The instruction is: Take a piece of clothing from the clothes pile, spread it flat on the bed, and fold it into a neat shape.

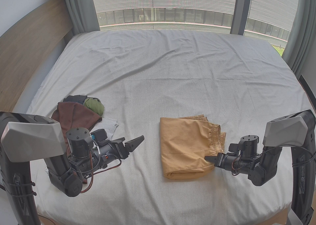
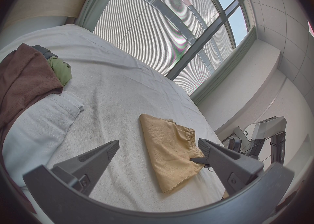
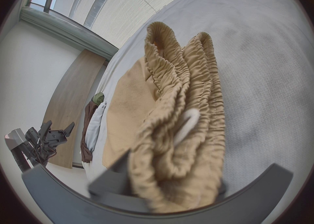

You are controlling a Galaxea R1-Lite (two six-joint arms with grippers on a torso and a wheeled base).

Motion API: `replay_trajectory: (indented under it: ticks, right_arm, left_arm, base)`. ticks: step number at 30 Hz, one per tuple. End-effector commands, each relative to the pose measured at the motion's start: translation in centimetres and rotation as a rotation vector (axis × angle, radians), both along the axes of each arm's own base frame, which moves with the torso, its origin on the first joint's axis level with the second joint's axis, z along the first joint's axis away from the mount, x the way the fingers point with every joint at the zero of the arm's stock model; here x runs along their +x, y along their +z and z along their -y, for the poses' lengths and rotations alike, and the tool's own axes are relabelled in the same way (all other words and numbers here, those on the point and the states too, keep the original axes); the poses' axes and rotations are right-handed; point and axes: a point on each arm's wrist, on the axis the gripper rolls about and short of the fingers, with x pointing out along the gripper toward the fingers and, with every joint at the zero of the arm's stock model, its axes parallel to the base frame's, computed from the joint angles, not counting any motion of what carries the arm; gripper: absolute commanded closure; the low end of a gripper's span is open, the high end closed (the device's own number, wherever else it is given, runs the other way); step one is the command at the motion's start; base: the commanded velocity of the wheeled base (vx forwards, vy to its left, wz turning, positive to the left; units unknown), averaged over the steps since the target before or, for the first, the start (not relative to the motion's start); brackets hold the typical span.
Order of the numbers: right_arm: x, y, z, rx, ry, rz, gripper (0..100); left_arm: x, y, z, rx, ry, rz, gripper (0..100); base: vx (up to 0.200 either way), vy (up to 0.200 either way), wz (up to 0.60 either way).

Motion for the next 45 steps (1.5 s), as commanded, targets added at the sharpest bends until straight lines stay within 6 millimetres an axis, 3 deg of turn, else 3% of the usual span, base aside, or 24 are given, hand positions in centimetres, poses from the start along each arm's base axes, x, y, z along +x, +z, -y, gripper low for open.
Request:
replay_trajectory:
  ticks: [1,14,18,24,35,45]
  right_arm:
    - [-0.1,0.0,0.0,0.001,0.002,0.005,100]
    - [-0.8,1.6,-1.4,0.095,0.058,0.134,100]
    - [-1.3,2.2,-2.4,0.105,0.094,0.144,100]
    - [-1.5,4.7,-3.4,0.134,0.126,0.213,100]
    - [-1.4,9.2,-3.7,0.199,0.142,0.340,100]
    - [-0.3,11.3,-4.2,0.236,0.147,0.421,100]
  left_arm:
    - [0.0,0.0,-0.1,0.000,0.000,-0.001,0]
    - [-0.1,0.1,-0.7,0.058,0.014,0.037,0]
    - [-0.6,1.1,-1.1,0.053,0.011,0.055,0]
    - [-1.0,2.2,-2.1,0.043,0.033,0.072,0]
    - [-1.2,2.1,-2.6,0.045,0.029,0.063,0]
    - [-1.4,2.0,-2.7,0.049,0.030,0.054,0]
  base:
    - [0.000,0.000,0.00]
    - [0.000,0.000,0.00]
    - [0.000,0.000,0.00]
    - [0.000,0.000,0.00]
    - [0.000,0.000,0.00]
    - [0.000,0.000,0.00]
